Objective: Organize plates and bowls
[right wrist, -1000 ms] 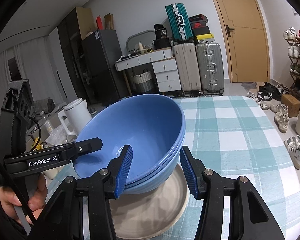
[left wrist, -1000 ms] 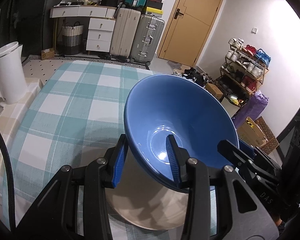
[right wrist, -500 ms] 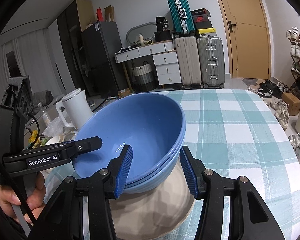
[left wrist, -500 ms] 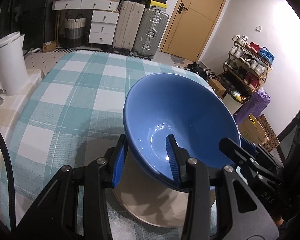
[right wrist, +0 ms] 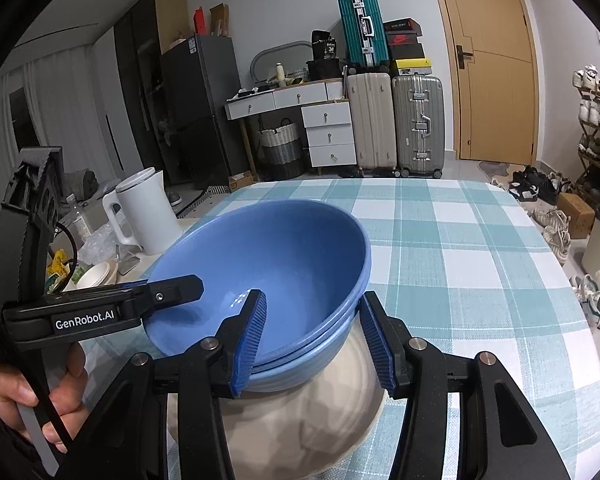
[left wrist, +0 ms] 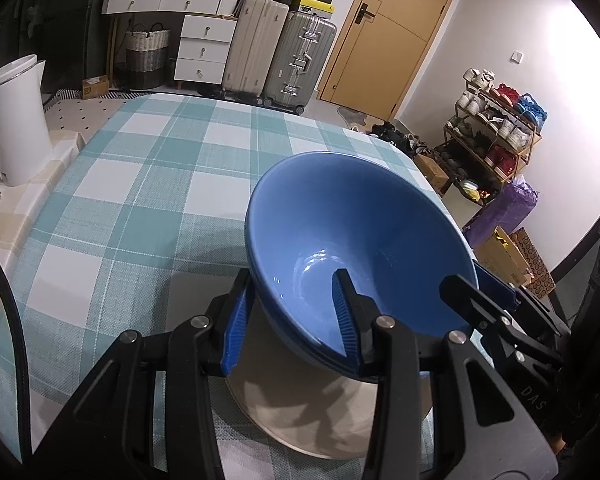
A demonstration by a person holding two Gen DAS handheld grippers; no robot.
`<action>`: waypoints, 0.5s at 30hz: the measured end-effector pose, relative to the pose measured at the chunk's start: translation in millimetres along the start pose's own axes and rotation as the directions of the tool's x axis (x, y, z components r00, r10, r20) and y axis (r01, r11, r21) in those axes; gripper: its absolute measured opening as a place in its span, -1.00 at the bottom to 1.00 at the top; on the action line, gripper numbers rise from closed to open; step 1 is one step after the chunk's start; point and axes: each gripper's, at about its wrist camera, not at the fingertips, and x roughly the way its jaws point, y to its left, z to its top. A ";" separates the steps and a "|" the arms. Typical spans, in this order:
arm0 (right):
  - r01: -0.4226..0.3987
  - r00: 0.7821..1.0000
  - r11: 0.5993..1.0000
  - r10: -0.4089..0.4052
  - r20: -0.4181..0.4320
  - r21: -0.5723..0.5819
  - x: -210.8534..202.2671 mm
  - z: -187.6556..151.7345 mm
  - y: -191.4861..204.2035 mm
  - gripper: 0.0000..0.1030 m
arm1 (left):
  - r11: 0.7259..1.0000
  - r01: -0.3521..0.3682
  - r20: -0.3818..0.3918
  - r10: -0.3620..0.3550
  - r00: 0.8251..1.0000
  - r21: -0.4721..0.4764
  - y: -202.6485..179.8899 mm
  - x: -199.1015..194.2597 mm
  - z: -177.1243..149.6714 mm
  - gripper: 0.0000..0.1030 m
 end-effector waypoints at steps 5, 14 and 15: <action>-0.006 1.000 1.000 0.006 -0.004 -0.012 1.6 0.5 -1.5 0.00 | 0.999 -0.023 0.011 0.022 1.000 0.035 0.3 3.3 0.9 -0.16; -0.024 1.000 0.999 0.024 0.009 -0.029 -2.7 -1.5 -19.7 0.79 | 0.986 -0.103 0.131 0.085 0.988 0.133 1.8 -19.0 -5.5 0.56; -0.022 1.000 0.999 0.023 0.017 -0.043 -5.0 -2.4 -21.6 0.82 | 0.984 -0.105 0.141 0.085 0.986 0.142 3.3 -21.5 -6.3 0.61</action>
